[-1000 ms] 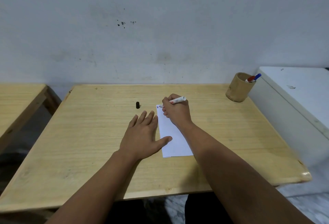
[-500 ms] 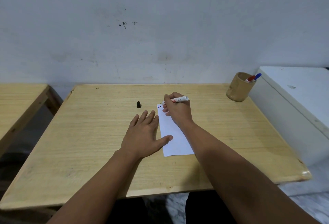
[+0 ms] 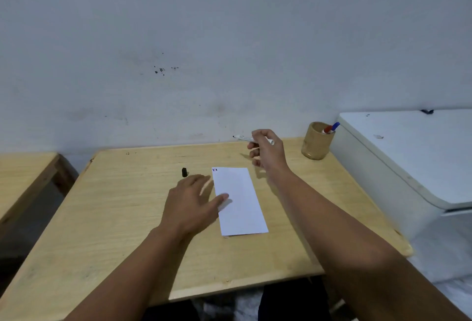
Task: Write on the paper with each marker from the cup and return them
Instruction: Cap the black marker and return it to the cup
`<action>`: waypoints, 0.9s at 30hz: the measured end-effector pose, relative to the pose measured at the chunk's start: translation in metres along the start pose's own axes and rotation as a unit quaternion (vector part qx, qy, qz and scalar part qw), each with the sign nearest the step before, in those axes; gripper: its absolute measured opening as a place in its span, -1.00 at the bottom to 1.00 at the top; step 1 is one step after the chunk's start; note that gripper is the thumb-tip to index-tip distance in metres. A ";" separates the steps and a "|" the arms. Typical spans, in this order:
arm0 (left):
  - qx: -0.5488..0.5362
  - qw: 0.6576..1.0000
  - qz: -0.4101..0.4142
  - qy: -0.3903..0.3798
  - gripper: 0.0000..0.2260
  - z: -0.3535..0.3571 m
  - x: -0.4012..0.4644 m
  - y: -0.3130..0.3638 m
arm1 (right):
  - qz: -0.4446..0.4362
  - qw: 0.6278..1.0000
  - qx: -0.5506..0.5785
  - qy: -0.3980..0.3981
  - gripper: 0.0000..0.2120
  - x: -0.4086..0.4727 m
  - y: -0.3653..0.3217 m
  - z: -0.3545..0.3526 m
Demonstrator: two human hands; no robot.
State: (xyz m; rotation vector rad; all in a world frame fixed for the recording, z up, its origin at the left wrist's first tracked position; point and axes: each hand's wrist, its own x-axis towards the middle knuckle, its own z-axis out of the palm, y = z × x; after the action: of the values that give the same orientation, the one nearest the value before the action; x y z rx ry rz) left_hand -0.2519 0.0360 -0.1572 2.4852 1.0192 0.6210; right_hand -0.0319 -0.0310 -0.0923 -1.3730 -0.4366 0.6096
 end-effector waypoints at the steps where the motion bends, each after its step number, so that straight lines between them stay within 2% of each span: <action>1: -0.016 0.998 -0.014 0.062 -0.46 -0.002 0.006 0.000 | -0.001 1.000 0.002 -0.007 -0.97 -0.002 -0.001 -0.004; 2: -0.018 0.994 -0.028 0.107 -0.56 -0.006 0.014 -0.003 | 0.003 1.000 0.002 -0.016 -0.95 -0.003 -0.002 -0.008; 3: -0.021 0.991 -0.047 0.120 -0.62 -0.010 0.024 -0.007 | 0.008 1.000 -0.003 -0.026 -0.93 -0.005 -0.003 -0.011; 7: 0.000 0.992 -0.123 0.036 -0.65 -0.020 0.054 -0.024 | 0.014 0.997 -0.053 -0.054 -0.89 -0.014 0.000 -0.020; 11: 0.029 0.989 -0.139 0.033 -0.77 -0.015 0.059 -0.025 | 0.030 0.995 -0.060 -0.071 -0.84 -0.019 0.007 -0.026; 13: 0.006 0.988 -0.152 0.034 -0.77 -0.016 0.063 -0.028 | 0.039 0.995 -0.068 -0.070 -0.79 -0.021 0.010 -0.029; 16: -0.145 0.973 -0.175 0.039 -0.80 -0.022 0.072 -0.024 | 0.026 0.992 -0.084 -0.088 -0.77 -0.023 0.017 -0.031; 18: -0.302 0.933 -0.196 0.027 -0.87 -0.028 0.081 -0.011 | 0.006 0.990 -0.085 -0.114 -0.73 -0.024 0.021 -0.030; 20: -0.402 0.894 -0.196 0.019 -0.92 -0.035 0.087 0.007 | -0.025 0.984 -0.114 -0.134 -0.75 -0.025 0.023 -0.026; 23: -0.473 0.858 -0.201 0.013 -0.87 -0.042 0.093 0.025 | -0.062 0.976 -0.150 -0.144 -0.75 -0.028 0.023 -0.019; 27: -0.493 0.847 -0.200 0.019 -0.88 -0.045 0.096 0.034 | -0.076 0.975 -0.157 -0.138 -0.74 -0.028 0.023 -0.018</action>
State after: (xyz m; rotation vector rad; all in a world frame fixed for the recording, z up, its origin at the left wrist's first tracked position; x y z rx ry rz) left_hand -0.1956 0.0917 -0.0789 1.3210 0.8650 0.7878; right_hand -0.0454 -0.0609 -0.1157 -1.5415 -0.8862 0.6248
